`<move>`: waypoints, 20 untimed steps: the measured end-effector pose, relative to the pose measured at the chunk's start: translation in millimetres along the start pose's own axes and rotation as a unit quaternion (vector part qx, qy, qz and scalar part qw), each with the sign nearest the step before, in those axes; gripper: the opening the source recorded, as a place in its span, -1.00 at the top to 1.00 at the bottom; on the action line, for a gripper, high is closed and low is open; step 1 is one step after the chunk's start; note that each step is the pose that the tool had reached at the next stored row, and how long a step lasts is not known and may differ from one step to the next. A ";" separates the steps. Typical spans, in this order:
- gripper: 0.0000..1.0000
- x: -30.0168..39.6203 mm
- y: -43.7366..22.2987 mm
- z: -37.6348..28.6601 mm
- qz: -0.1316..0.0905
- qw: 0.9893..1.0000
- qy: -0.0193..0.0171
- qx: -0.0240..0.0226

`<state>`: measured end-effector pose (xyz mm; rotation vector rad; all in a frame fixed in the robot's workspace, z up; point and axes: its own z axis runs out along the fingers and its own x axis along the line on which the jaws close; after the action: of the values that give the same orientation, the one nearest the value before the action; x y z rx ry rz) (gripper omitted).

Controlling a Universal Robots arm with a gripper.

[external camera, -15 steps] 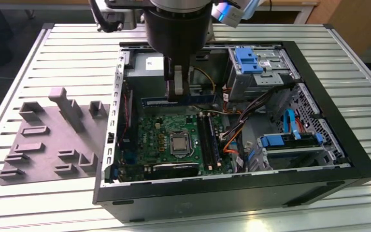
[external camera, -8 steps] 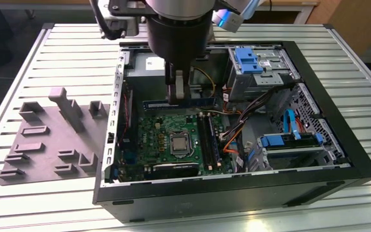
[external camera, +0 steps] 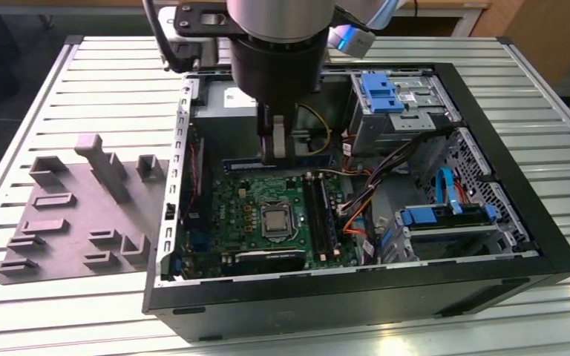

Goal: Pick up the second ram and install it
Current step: 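Pick up the second ram and move it above second insertion slot, then insert the second ram into the second slot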

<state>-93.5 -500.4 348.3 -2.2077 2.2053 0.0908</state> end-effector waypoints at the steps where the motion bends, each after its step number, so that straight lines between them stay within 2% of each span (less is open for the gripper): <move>1: 0.77 0.1 -0.3 1.2 0.000 1.000 0.000 0.000; 14: 0.77 0.9 -4.4 15.5 0.000 1.000 0.000 0.000; 20: 0.77 0.9 -4.7 16.7 0.000 1.000 0.000 0.000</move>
<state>-89.3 -500.4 331.5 -2.2079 2.2056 0.0910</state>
